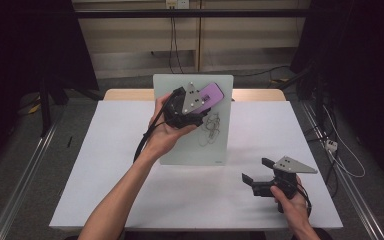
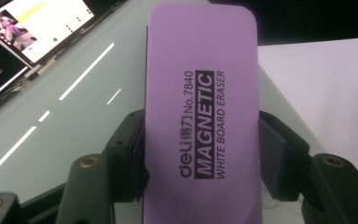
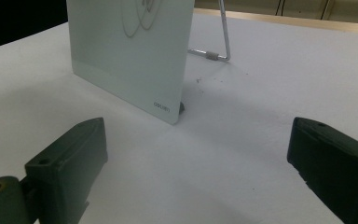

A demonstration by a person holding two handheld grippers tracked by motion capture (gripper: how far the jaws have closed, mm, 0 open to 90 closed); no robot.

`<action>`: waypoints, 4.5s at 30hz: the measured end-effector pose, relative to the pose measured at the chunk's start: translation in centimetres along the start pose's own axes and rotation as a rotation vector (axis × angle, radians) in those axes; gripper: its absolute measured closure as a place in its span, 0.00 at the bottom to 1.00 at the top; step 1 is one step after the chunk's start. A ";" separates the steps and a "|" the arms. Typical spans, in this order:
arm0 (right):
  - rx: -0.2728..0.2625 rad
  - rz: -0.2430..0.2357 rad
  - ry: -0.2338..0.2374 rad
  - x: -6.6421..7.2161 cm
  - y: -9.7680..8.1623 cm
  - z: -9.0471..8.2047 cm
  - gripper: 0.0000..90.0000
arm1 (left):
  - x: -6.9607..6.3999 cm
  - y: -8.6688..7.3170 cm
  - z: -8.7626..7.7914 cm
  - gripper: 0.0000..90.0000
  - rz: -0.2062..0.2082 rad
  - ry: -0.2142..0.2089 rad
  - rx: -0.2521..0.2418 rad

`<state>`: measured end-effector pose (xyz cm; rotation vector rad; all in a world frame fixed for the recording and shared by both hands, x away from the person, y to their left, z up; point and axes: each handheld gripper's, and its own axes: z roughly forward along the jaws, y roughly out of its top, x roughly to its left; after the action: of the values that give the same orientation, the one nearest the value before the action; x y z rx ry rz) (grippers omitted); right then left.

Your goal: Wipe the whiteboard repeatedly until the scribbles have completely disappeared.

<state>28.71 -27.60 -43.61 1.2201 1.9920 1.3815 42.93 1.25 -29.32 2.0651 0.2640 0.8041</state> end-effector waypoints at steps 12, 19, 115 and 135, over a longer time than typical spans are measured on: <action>-0.003 -0.003 0.002 0.0 0.0 -0.1 0.05 | -3.3 -1.3 1.4 0.46 0.038 -0.077 0.077; -0.003 -0.001 0.002 0.0 0.0 0.0 0.05 | -4.9 -2.2 2.1 0.46 0.040 -0.132 0.120; -0.002 -0.007 -0.003 0.1 0.0 -0.2 0.05 | -4.3 -2.7 1.2 0.46 0.003 -0.090 0.143; -0.001 -0.011 -0.001 0.1 0.0 -0.1 0.05 | -4.9 -5.5 1.0 0.46 -0.024 -0.187 0.163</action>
<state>28.55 -27.60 -43.55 1.2074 1.9938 1.3762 40.35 1.60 -36.30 2.2684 0.2570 0.5854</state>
